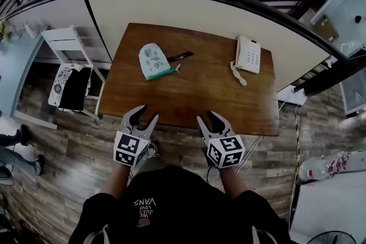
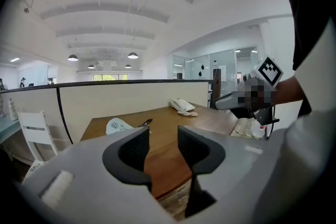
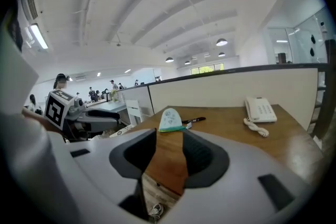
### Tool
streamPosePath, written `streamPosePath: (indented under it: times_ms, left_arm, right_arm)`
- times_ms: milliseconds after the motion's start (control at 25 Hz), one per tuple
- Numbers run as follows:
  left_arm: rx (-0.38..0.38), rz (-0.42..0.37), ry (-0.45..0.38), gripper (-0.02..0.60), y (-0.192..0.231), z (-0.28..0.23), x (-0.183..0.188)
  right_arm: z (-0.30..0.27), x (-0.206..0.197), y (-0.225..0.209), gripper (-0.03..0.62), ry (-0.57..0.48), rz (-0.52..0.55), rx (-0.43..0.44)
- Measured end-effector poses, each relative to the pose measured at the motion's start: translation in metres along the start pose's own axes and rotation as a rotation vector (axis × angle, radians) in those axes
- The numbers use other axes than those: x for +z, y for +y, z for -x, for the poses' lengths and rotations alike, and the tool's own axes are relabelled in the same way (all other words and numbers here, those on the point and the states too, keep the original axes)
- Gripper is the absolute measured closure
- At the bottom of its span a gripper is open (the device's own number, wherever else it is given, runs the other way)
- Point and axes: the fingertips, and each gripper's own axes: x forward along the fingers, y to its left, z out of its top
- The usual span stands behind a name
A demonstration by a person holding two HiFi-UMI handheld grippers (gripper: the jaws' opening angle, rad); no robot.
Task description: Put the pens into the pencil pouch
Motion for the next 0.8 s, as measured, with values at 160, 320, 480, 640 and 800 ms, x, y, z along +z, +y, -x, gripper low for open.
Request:
streamPosePath:
  times_ms: [160,320,480,640,800]
  left_arm:
    - [-0.042,-0.010,0.026,0.426,0.033,-0.025,-0.004]
    - [-0.086,-0.016,0.048,0.426,0.064,-0.047,-0.007]
    - [-0.140,-0.042,0.066,0.426,0.088,-0.068,-0.009]
    - [-0.195,-0.104,0.102,0.426,0.101,-0.084,-0.018]
    - [-0.213,-0.152,0.160,0.428,0.114,-0.103,-0.038]
  right_arm:
    - [-0.033,0.007,-0.006,0.468,0.013,-0.023,-0.039]
    - [-0.062,0.012,-0.008,0.468,0.022,-0.045,-0.082]
    - [-0.087,0.019,-0.010,0.468,0.024,-0.066,-0.131]
    - [-0.105,0.021,-0.011,0.468,0.034,-0.077,-0.174]
    - [-0.122,0.020,-0.013,0.468,0.078,-0.038,-0.182]
